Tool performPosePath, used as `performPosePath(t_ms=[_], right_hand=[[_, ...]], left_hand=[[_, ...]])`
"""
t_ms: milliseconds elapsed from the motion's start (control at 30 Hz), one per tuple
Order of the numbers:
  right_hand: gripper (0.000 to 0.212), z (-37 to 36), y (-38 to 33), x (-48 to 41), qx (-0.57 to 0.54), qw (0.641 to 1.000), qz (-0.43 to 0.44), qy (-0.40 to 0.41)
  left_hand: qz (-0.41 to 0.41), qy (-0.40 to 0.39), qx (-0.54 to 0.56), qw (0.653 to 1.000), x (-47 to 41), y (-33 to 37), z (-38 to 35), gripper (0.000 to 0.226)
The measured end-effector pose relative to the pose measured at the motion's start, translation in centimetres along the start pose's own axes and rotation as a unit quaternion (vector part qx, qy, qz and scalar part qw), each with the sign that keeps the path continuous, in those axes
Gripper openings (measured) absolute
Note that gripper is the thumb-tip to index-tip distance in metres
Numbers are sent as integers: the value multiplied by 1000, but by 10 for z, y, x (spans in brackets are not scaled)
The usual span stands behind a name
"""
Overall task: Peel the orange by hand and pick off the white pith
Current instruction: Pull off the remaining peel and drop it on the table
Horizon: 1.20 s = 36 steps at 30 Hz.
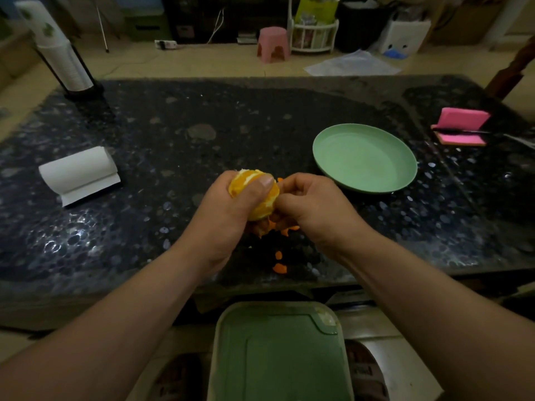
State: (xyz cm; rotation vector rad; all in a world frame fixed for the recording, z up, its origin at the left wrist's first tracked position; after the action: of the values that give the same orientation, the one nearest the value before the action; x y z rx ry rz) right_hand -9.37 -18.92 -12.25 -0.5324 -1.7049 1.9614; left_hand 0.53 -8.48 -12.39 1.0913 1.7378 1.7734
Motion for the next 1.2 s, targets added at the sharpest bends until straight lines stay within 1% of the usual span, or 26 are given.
performPosePath(t_ms=[133, 200, 300, 400, 567, 667, 833, 933, 1033, 1100, 1200], right_hand=[[8, 5, -5, -2, -5, 999, 38, 15], [11, 4, -7, -2, -22, 999, 38, -5], [17, -7, -5, 0, -47, 997, 25, -59], [24, -7, -5, 0, -63, 996, 27, -65], [19, -5, -11, 1, -41, 995, 42, -81], [16, -3, -11, 1, -12, 997, 48, -67], [14, 3, -12, 0, 20, 997, 67, -26], [13, 2, -11, 1, 10, 997, 68, -27], [15, -1, -8, 2, -3, 998, 51, -44], [15, -3, -6, 2, -35, 998, 28, -42], [14, -5, 0, 2, -89, 996, -8, -18]], left_hand=[[10, -35, 77, 996, -1, 10, -3, 38], [26, -46, 102, 993, -1, 13, -4, 41], [49, -51, 106, 992, -2, 10, 0, 41], [65, -69, 99, 991, 0, 8, -3, 46], [79, -78, 100, 989, 2, 7, -5, 48], [72, -76, 72, 992, 1, 2, -8, 43], [55, -59, 46, 996, 2, 0, -11, 45], [55, -63, 50, 995, 3, 2, -11, 43], [72, -80, 79, 991, 4, 3, -11, 41], [81, -90, 90, 989, 4, 3, -11, 45], [84, -106, 59, 989, 4, 3, -14, 49]])
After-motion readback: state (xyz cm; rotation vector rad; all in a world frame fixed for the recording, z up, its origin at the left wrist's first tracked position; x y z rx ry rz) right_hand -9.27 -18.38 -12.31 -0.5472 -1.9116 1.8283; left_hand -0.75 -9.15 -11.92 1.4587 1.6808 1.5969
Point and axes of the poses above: each hand's wrist, its own x-axis away from the middle knuckle, its own z-axis out of the back of the hand, y = z × x, the point moved 10 cm from there along -x, towards the middle knuckle, and after that the axes turned 9 degrees about z, right-handed, at the moved point
